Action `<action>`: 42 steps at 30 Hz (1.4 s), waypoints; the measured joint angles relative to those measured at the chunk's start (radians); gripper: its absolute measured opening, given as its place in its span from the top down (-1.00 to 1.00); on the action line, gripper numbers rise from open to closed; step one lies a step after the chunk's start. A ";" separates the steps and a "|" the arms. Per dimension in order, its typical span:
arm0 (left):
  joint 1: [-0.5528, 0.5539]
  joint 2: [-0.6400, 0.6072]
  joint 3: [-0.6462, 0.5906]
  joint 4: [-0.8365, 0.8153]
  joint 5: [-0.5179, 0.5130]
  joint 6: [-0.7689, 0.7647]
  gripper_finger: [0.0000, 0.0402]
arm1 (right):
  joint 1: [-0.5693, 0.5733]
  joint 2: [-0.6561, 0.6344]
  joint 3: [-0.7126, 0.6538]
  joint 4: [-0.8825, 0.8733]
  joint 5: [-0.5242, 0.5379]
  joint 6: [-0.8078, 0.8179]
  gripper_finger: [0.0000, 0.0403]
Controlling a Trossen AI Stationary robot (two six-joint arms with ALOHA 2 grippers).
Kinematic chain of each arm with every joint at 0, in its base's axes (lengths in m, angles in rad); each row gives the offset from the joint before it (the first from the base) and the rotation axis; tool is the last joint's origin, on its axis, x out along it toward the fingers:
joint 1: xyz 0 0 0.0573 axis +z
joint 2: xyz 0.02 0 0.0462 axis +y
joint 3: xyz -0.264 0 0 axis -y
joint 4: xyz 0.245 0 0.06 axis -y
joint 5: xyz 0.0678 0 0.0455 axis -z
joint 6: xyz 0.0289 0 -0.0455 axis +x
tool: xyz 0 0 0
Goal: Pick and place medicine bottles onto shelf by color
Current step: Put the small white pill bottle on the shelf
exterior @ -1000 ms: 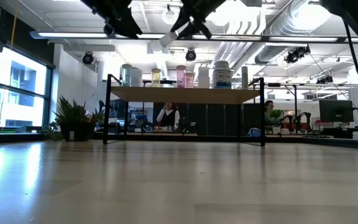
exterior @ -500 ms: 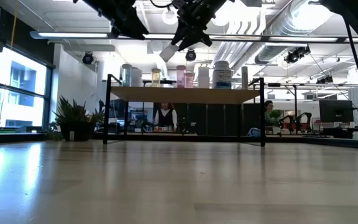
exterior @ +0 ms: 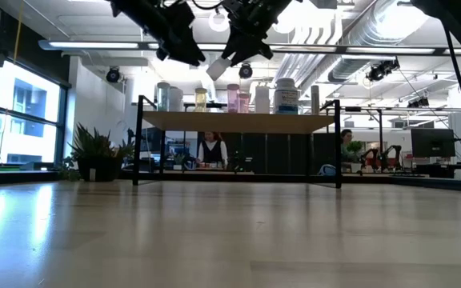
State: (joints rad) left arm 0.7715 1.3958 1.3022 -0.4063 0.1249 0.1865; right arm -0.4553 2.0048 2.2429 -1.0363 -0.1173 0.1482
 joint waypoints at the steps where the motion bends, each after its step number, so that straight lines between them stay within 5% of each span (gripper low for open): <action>1: -0.001 0.008 0.000 0.001 -0.016 0.000 0.03 | 0.000 0.000 0.000 0.000 0.000 0.000 0.44; 36: -0.029 0.071 0.000 0.013 -0.044 0.035 0.03 | 0.017 0.008 0.000 0.077 -0.010 0.136 0.44; 42: -0.025 0.055 0.000 0.010 -0.086 0.034 0.03 | 0.019 0.012 0.000 0.078 0.058 0.140 0.44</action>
State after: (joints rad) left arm 0.7470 1.4508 1.3018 -0.3960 0.0387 0.2208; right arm -0.4360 2.0171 2.2429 -0.9585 -0.0595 0.2882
